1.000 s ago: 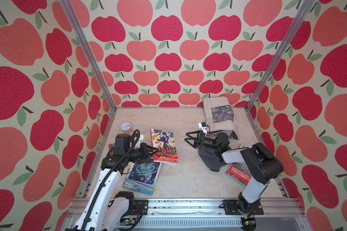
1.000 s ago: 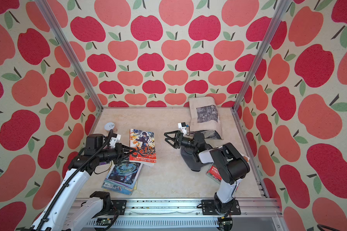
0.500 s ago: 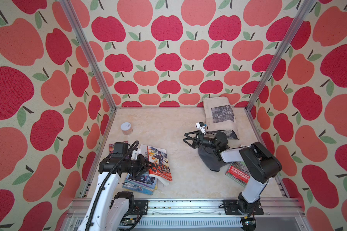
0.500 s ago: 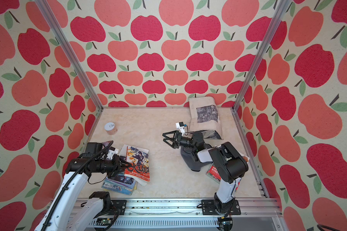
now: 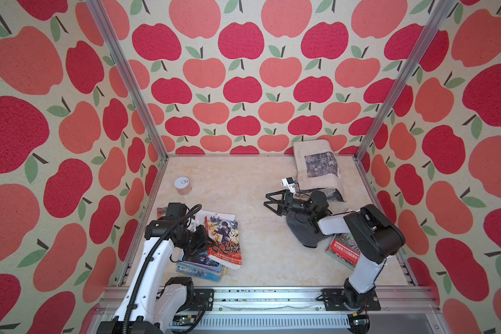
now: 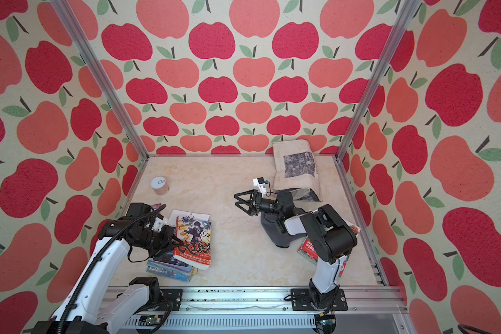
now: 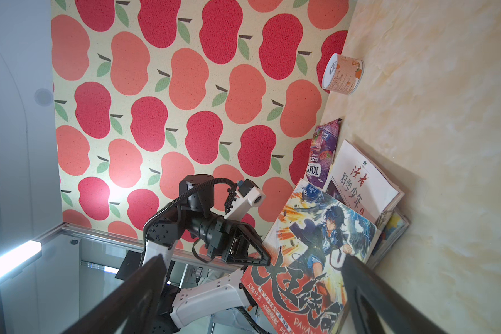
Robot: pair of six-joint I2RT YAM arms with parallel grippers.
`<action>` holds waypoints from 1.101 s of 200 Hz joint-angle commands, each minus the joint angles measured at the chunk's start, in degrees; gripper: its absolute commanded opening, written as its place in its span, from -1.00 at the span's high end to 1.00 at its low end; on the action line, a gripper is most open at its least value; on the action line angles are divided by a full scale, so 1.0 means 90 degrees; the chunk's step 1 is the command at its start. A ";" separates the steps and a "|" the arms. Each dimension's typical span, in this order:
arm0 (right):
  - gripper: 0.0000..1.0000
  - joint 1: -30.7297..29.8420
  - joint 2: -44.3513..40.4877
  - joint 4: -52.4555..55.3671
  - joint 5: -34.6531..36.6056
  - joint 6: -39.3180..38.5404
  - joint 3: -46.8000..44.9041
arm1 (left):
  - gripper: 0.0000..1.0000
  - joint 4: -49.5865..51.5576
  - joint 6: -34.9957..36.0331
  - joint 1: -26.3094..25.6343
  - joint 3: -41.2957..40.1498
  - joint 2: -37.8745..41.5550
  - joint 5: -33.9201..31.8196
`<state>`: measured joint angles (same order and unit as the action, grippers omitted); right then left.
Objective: Wipe the cover of the book
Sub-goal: Place the book at the center of the board, then adjust the book on the book.
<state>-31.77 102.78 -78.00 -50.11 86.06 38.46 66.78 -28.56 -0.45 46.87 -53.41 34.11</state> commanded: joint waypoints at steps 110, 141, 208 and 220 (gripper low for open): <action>-0.99 -0.0014 0.0025 -0.0137 -0.0204 0.0052 0.0034 | -0.99 0.0860 0.0094 0.0182 0.1046 0.0070 -0.2394; -0.99 -0.0020 0.0059 -0.0043 -0.0214 -0.0051 0.0043 | -0.99 0.0463 -0.0227 0.0274 0.0896 0.0181 -0.2013; -0.99 -0.0193 -0.1508 0.4247 0.0249 -0.2880 0.0322 | -0.99 -0.2093 -0.2100 0.1029 -0.0715 0.0613 -0.2757; -0.99 -0.0195 -0.1968 0.5447 0.0466 -0.3628 0.0398 | -0.99 -0.2323 -0.2240 0.1193 -0.0896 0.0677 -0.3057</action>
<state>-33.28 92.77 -52.01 -49.21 70.22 39.13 54.54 -41.69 7.60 41.87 -49.06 13.21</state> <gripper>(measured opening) 0.993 0.992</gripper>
